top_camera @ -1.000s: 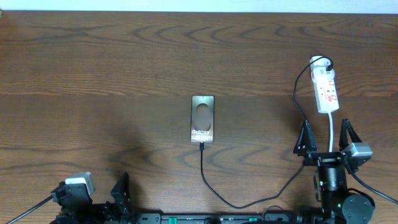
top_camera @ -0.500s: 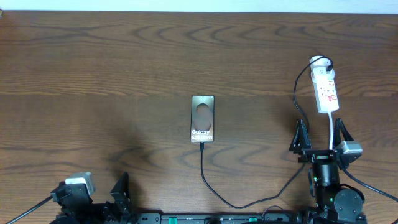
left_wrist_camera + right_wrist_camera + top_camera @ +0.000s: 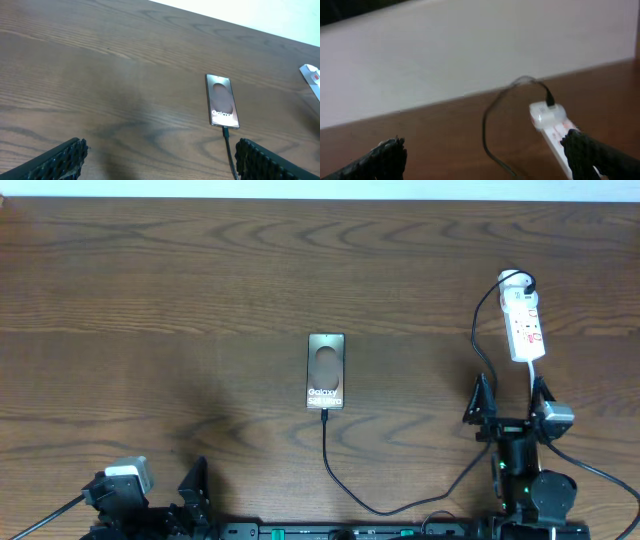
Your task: Plug charger to phone and switch on socket
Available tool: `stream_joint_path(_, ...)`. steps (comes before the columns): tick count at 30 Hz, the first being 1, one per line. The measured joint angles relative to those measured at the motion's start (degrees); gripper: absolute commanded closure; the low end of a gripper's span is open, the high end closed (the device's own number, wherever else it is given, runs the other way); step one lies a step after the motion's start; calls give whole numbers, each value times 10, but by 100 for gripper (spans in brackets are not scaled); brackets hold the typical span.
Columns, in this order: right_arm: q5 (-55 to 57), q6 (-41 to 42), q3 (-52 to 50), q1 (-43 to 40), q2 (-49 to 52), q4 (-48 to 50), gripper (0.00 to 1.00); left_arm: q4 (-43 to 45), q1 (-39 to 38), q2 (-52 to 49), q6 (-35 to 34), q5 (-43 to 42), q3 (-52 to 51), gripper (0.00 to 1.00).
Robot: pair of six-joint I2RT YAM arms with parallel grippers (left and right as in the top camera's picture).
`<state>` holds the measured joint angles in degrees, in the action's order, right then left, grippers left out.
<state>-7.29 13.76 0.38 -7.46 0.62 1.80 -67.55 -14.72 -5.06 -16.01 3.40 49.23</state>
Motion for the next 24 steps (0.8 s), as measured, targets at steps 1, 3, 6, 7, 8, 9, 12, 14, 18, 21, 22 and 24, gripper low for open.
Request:
stream_joint_path(1,4,0,0,1,0,-22,1,0,0,0,0,0,0,4)
stream_joint_path(3,12,0,0,2,1,-55,1,0,0,0,0,0,0,4)
stream_joint_path(6,19,-5,0,3,0,-55,1,0,0,0,0,0,0,4)
stream_joint_path(7,20,-9,0,3,0,-55,1,0,0,0,0,0,0,4)
stream_joint_path(8,21,-12,0,3,0,-55,1,0,0,0,0,0,0,4)
stream_joint_path(9,22,-16,0,4,0,-55,1,0,0,0,0,0,0,4)
stream_joint_path(12,23,-24,0,5,0,-55,1,0,0,0,0,0,0,4)
stream_joint_path(14,24,-27,0,5,0,-55,1,0,0,0,0,0,0,4)
stream_joint_path(18,24,-29,0,5,0,-55,1,0,0,0,0,0,0,4)
stream_joint_path(21,25,-30,0,5,1,-55,1,0,0,0,0,0,0,4)
stream_joint_path(22,25,-30,0,5,1,-55,1,0,0,0,0,0,0,4)
stream_joint_path(24,26,-31,0,5,5,-55,1,0,0,0,0,0,0,4)
